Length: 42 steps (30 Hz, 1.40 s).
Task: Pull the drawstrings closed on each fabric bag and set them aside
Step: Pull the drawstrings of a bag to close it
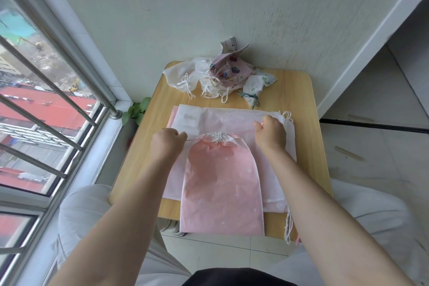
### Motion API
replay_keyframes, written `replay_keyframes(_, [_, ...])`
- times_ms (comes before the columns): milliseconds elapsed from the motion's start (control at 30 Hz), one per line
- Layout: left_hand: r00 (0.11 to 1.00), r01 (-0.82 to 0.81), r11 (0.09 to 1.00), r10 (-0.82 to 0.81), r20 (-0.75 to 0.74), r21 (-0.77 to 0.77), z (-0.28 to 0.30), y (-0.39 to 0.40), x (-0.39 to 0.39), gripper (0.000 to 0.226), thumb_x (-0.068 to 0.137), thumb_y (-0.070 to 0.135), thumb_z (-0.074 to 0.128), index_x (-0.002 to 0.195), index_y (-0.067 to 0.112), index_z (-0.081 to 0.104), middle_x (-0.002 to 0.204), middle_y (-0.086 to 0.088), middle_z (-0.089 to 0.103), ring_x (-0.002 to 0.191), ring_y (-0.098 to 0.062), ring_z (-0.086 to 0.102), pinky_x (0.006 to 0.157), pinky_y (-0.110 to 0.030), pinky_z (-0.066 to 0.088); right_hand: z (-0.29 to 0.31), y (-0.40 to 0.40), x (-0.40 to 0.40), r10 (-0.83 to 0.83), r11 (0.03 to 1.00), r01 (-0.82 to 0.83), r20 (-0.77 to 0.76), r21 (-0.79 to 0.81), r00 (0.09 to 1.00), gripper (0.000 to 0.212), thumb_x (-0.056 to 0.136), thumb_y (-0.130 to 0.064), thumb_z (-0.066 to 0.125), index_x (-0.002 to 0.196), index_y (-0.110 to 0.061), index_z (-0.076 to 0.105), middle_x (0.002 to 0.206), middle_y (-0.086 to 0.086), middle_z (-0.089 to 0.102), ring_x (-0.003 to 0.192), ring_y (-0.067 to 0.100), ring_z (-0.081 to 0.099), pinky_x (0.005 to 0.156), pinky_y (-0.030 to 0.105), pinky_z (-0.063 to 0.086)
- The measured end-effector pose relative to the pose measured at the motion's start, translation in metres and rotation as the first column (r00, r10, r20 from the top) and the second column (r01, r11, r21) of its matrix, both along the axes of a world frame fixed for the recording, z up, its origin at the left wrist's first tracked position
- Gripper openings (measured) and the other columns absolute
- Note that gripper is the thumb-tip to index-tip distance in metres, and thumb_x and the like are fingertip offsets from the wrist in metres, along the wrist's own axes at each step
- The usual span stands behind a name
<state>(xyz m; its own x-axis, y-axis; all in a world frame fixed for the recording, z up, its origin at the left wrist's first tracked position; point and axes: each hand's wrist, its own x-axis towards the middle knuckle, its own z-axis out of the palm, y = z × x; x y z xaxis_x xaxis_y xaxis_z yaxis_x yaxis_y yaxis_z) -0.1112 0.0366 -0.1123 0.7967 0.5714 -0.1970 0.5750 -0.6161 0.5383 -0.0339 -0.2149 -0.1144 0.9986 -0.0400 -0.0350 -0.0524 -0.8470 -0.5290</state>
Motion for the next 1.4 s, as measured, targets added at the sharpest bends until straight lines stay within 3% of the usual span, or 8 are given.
replay_keyframes(167, [0.989, 0.07, 0.998, -0.07, 0.131, 0.011, 0.013, 0.002, 0.012, 0.041, 0.084, 0.03, 0.053, 0.053, 0.018, 0.028, 0.051, 0.003, 0.025, 0.052, -0.018, 0.027, 0.051, -0.027, 0.017, 0.014, -0.002, 0.008, 0.115, 0.989, -0.108, -0.067, 0.097, 0.991, 0.035, 0.092, -0.032, 0.058, 0.068, -0.016, 0.039, 0.084, 0.002, 0.051, 0.079, 0.023, 0.049, 0.053, 0.028, 0.029])
replay_keyframes(333, [0.947, 0.122, 0.988, -0.086, 0.308, -0.098, 0.023, -0.017, 0.02, 0.047, 0.087, 0.031, 0.061, 0.132, 0.021, 0.049, 0.109, 0.01, 0.051, 0.1, -0.009, 0.046, 0.088, -0.031, 0.038, 0.025, 0.017, 0.003, 0.243, 0.929, -0.263, 0.106, 0.26, 0.964, 0.039, 0.091, -0.021, 0.058, 0.129, -0.016, 0.049, 0.13, 0.0, 0.046, 0.106, 0.016, 0.051, 0.083, 0.031, 0.044])
replay_keyframes(500, [0.993, 0.028, 0.999, -0.024, -0.117, 0.034, 0.018, -0.02, 0.017, 0.048, 0.085, 0.042, 0.043, 0.069, 0.002, 0.064, 0.068, -0.011, 0.061, 0.055, -0.022, 0.049, 0.051, -0.026, 0.035, 0.018, 0.024, -0.003, 0.148, 0.988, -0.142, -0.136, 0.054, 0.98, 0.036, 0.093, -0.023, 0.041, 0.059, -0.012, 0.035, 0.064, 0.003, 0.041, 0.067, 0.026, 0.044, 0.053, 0.03, 0.027])
replay_keyframes(667, [0.979, 0.154, 0.972, -0.174, -0.103, -0.175, 0.024, -0.04, 0.011, 0.041, 0.092, 0.045, 0.059, 0.071, 0.011, 0.069, 0.06, 0.0, 0.058, 0.052, -0.015, 0.049, 0.05, -0.026, 0.035, 0.011, 0.04, -0.01, 0.188, 0.979, -0.145, -0.35, 0.145, 0.918, 0.057, 0.093, -0.056, 0.046, 0.053, -0.017, 0.036, 0.059, -0.001, 0.041, 0.069, 0.024, 0.048, 0.074, 0.032, 0.039])
replay_keyframes(833, [0.989, 0.082, 0.903, -0.02, 0.15, -0.422, 0.028, -0.048, 0.008, 0.016, 0.085, 0.028, 0.073, 0.086, 0.012, 0.077, 0.079, -0.005, 0.073, 0.063, -0.013, 0.059, 0.062, -0.025, 0.047, 0.007, 0.052, -0.017, 0.23, 0.953, -0.154, -0.291, 0.26, 0.929, 0.047, 0.086, -0.029, 0.064, 0.049, -0.017, 0.037, 0.05, -0.004, 0.037, 0.064, 0.019, 0.042, 0.058, 0.027, 0.033])
replay_keyframes(1000, [0.967, 0.135, 0.589, 0.096, 0.234, -0.797, 0.042, -0.062, 0.01, 0.011, 0.092, 0.011, 0.065, 0.094, 0.002, 0.071, 0.083, -0.014, 0.072, 0.075, -0.024, 0.069, 0.081, -0.034, 0.057, 0.009, 0.057, -0.026, 0.291, 0.909, -0.162, -0.305, 0.385, 0.907, 0.044, 0.09, -0.024, 0.061, 0.051, -0.02, 0.042, 0.05, -0.006, 0.041, 0.053, 0.012, 0.04, 0.048, 0.023, 0.029])
replay_keyframes(1233, [0.997, 0.074, 0.846, -0.07, 0.028, -0.528, 0.041, -0.068, 0.011, 0.014, 0.09, 0.017, 0.066, 0.084, 0.006, 0.074, 0.06, -0.001, 0.062, 0.037, -0.005, 0.049, 0.041, -0.014, 0.04, 0.03, 0.044, -0.016, 0.134, 0.696, 0.086, -0.246, 0.713, 0.96, 0.018, 0.089, -0.017, 0.059, 0.078, -0.008, 0.071, 0.072, -0.002, 0.066, 0.071, 0.011, 0.06, 0.074, 0.024, 0.05])
replay_keyframes(1400, [0.935, 0.308, 0.79, -0.353, 0.017, -0.53, 0.052, -0.075, 0.01, 0.019, 0.09, 0.024, 0.061, 0.083, 0.014, 0.075, 0.065, 0.003, 0.063, 0.055, -0.006, 0.051, 0.056, -0.015, 0.042, 0.047, 0.056, -0.011, 0.28, 0.699, -0.106, -0.135, 0.707, 0.95, 0.016, 0.089, -0.022, 0.063, 0.085, -0.015, 0.077, 0.087, -0.006, 0.074, 0.084, 0.005, 0.068, 0.074, 0.018, 0.053])
